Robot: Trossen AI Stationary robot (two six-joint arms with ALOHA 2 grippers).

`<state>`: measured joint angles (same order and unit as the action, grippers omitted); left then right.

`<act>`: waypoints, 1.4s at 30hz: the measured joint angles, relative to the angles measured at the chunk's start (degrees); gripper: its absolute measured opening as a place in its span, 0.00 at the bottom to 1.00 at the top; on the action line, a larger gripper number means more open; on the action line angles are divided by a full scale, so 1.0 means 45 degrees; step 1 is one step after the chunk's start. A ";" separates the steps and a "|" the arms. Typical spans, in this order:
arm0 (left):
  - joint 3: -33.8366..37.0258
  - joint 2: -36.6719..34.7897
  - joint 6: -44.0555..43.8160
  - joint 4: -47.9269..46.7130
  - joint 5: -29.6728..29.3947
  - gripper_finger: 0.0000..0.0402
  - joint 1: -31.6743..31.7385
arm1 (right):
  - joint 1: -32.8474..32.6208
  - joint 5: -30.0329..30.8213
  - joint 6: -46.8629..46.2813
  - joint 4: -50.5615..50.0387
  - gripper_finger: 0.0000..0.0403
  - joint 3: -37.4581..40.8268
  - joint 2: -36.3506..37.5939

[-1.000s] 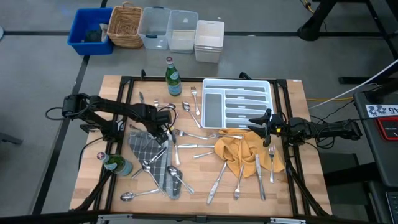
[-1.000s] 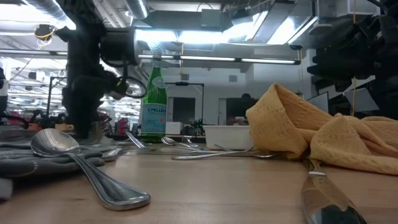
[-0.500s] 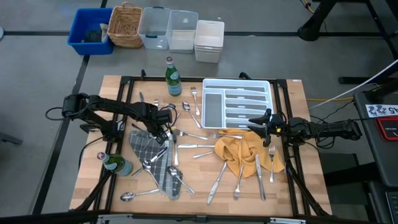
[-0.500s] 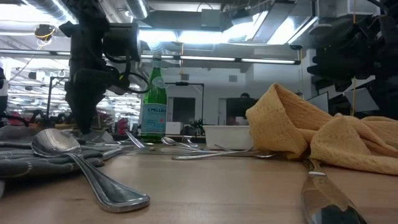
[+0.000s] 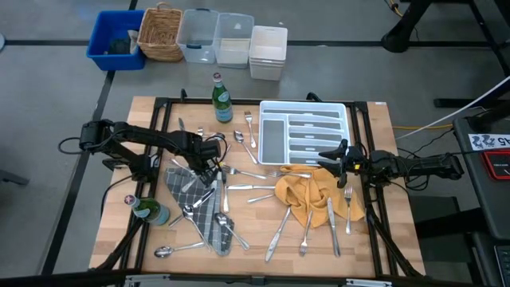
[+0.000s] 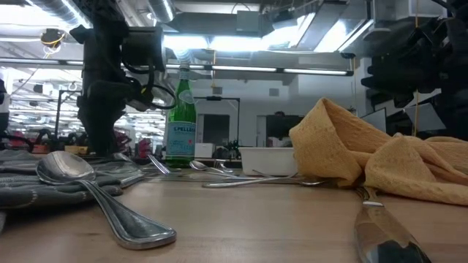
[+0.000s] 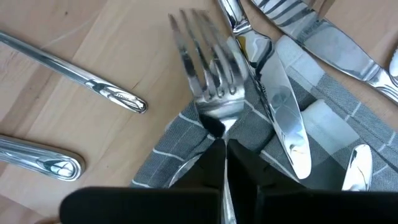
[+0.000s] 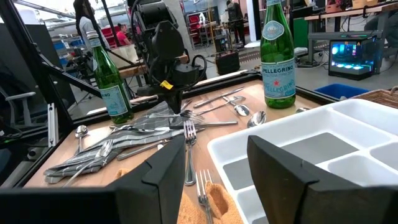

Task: Sort silverware
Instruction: Put the silver fork into the cutlery tray

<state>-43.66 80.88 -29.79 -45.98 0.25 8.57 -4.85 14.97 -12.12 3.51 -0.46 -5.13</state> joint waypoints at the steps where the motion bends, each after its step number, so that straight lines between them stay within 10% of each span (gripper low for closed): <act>1: 0.0006 0.0000 -0.0002 0.0002 0.0000 0.03 -0.0008 | -0.0002 -0.0002 0.0000 0.0000 0.43 -0.0002 0.0000; 19: 0.0166 0.0000 -0.0887 0.0243 -0.0024 0.26 -0.0008 | 0.0001 0.0002 0.0000 0.0000 0.43 -0.0001 0.0000; 42: 0.0865 0.0010 -0.1263 0.1161 -0.0230 0.02 0.0012 | -0.0002 -0.0003 0.0000 0.0000 0.43 -0.0001 0.0000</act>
<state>-39.77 80.93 -35.48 -40.75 -0.78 8.62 -4.86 14.96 -12.12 3.51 -0.46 -5.13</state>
